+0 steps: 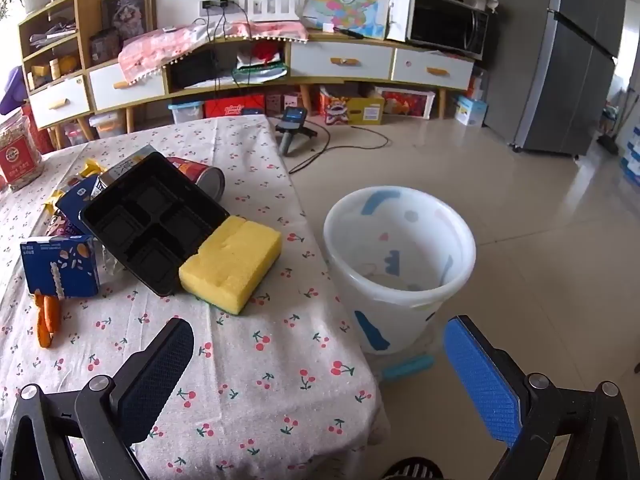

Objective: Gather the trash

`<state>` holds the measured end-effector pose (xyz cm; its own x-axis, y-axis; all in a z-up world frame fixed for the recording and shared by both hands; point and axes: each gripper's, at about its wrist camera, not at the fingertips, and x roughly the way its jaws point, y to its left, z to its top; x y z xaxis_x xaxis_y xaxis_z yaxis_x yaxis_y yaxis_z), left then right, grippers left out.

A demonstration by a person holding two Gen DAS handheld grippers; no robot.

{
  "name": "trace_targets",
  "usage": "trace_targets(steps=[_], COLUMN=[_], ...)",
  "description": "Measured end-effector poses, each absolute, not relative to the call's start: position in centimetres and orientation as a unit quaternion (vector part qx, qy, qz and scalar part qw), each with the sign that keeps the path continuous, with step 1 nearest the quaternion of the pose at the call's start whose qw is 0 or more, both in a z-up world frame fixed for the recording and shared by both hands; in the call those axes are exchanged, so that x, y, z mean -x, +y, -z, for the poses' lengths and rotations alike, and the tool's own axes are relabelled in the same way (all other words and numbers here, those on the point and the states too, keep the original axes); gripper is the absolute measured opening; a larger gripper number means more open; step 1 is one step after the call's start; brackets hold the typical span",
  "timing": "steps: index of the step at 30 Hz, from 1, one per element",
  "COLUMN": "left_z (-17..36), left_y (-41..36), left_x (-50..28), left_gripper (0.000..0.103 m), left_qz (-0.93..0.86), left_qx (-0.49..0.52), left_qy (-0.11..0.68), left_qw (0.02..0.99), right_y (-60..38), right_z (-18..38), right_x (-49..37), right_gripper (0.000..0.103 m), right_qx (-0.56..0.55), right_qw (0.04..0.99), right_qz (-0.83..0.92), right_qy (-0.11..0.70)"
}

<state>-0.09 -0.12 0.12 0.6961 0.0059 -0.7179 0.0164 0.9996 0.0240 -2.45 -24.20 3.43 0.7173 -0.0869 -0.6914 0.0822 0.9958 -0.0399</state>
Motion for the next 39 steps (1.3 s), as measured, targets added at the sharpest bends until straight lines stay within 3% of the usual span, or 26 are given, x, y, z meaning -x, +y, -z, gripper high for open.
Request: trace_targets(steps=[39], left_z=[0.7], left_y=[0.4], left_x=[0.0], left_gripper=[0.103], left_qz=[0.005], left_qx=[0.007], left_qy=[0.404], left_qw=[0.915], right_y=[-24.5], right_z=[-3.2], right_x=[2.1], right_gripper=[0.103], right_qx=[-0.009], right_qw=[0.925], right_qz=[0.054], right_qy=[0.377])
